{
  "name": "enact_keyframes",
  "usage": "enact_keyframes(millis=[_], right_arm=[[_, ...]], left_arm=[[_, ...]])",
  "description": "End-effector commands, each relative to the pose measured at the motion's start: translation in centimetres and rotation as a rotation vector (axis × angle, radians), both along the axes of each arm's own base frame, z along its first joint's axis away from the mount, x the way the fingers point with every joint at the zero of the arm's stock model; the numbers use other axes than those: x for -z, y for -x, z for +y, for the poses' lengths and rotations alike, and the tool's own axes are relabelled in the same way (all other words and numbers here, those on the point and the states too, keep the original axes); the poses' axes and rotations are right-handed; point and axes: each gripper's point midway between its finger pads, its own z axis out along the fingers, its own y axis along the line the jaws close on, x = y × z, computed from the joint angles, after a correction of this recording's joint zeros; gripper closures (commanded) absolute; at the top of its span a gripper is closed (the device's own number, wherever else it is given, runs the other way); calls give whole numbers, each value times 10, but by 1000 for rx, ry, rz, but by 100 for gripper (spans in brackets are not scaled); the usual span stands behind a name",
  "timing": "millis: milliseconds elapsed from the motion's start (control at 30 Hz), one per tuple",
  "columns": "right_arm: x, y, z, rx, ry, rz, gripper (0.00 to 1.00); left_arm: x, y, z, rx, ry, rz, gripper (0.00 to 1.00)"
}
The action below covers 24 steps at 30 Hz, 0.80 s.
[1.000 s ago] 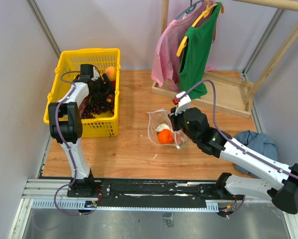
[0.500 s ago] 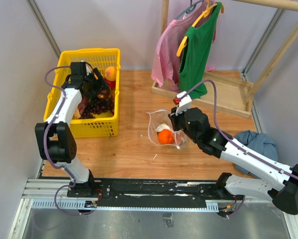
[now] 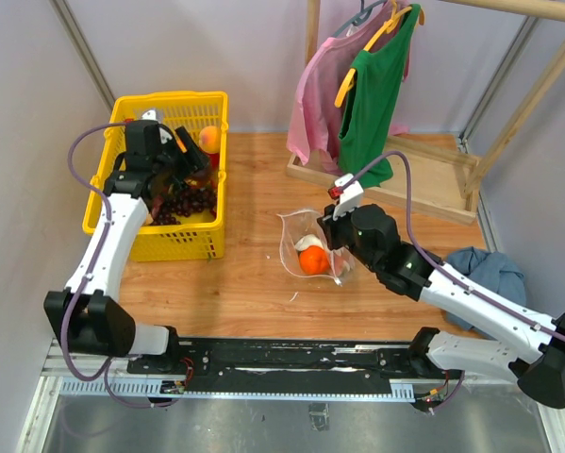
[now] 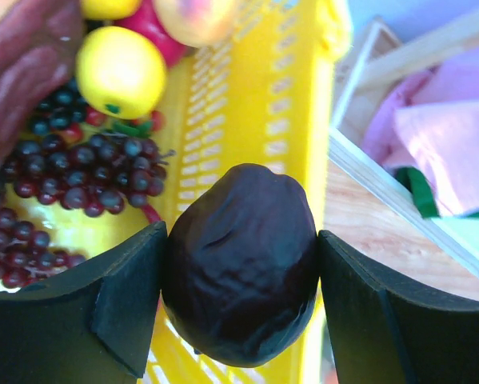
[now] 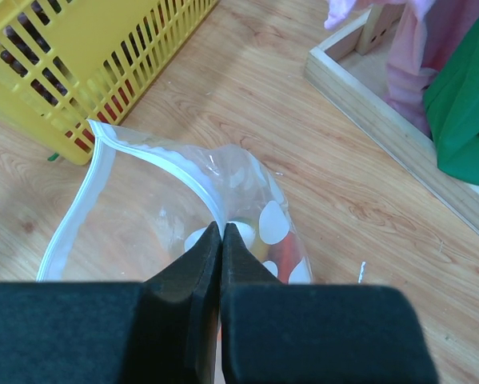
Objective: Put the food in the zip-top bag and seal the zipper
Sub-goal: Pick up the fake fruit from the bin, then place the fake fruit in the zipper food storage bag.
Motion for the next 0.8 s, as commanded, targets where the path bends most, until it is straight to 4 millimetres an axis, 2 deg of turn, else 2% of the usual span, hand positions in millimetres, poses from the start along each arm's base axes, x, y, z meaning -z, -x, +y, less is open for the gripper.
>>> enact_keyframes(millis=[0,200,400,567,767], right_arm=[[-23,-1,-5,4,-37,-24,99],[-26,1,-6,1,-39,-19,99],[-30,1,-10,19,-37,-20,99],[-32,0,-14,46,-44,-14,99],[-35,-1,-18,69,-63,-24,99]], left_arm=[[-21,26,-32,92,-18,-53,83],[-44,58,-69,216,-13,-116,83],[-67,94,-120,401,28,-221,84],[-69,124,-168,528,109,-241,84],[-60,158,-210,624,191,-206,86]])
